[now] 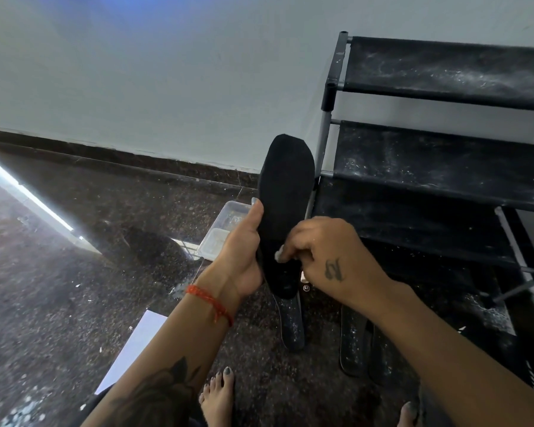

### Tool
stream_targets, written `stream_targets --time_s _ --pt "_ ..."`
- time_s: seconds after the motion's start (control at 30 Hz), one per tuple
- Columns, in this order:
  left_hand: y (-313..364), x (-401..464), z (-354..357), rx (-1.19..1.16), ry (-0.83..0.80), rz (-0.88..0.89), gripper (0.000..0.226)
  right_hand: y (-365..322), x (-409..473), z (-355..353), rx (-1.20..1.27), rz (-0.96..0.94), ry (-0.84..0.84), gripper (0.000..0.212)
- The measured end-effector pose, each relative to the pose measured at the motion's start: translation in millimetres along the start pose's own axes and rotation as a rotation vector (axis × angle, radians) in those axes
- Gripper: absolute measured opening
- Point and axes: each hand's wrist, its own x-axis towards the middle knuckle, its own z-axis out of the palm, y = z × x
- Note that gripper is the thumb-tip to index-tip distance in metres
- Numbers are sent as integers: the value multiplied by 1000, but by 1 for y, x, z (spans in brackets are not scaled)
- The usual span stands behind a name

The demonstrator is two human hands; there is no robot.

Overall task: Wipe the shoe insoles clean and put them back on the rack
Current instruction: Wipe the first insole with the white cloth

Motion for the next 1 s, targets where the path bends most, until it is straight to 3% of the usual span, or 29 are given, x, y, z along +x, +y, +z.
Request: stream_targets --time_s 0.13,0.27,0.37,0.47,0.57,0.67,0.77,0.9,1.0 --pt "-1 -2 3 7 -8 12 57 -4 -2 8 -91 51 157 15" --pt "0 0 -1 -30 3 3 57 -12 -3 8 48 4 8 22" --pt "2 0 -3 -25 -18 -1 60 -1 0 -2 -36 35 -60 24" --pt "2 0 -1 -20 -13 10 62 -1 -2 2 -131 42 73 25" --pt "2 0 -1 -45 -1 21 60 -13 -4 14 -16 37 132 18" --pt "1 0 -2 -44 2 12 60 -13 -1 7 59 6 22 22" --pt "3 0 -3 -29 -8 16 60 -1 1 -4 -38 38 -87 29" --pt "2 0 -1 -26 -13 24 59 -7 -3 7 -101 40 124 22" --pt "0 -1 -1 -35 -12 25 55 -18 -2 14 49 46 122 20"
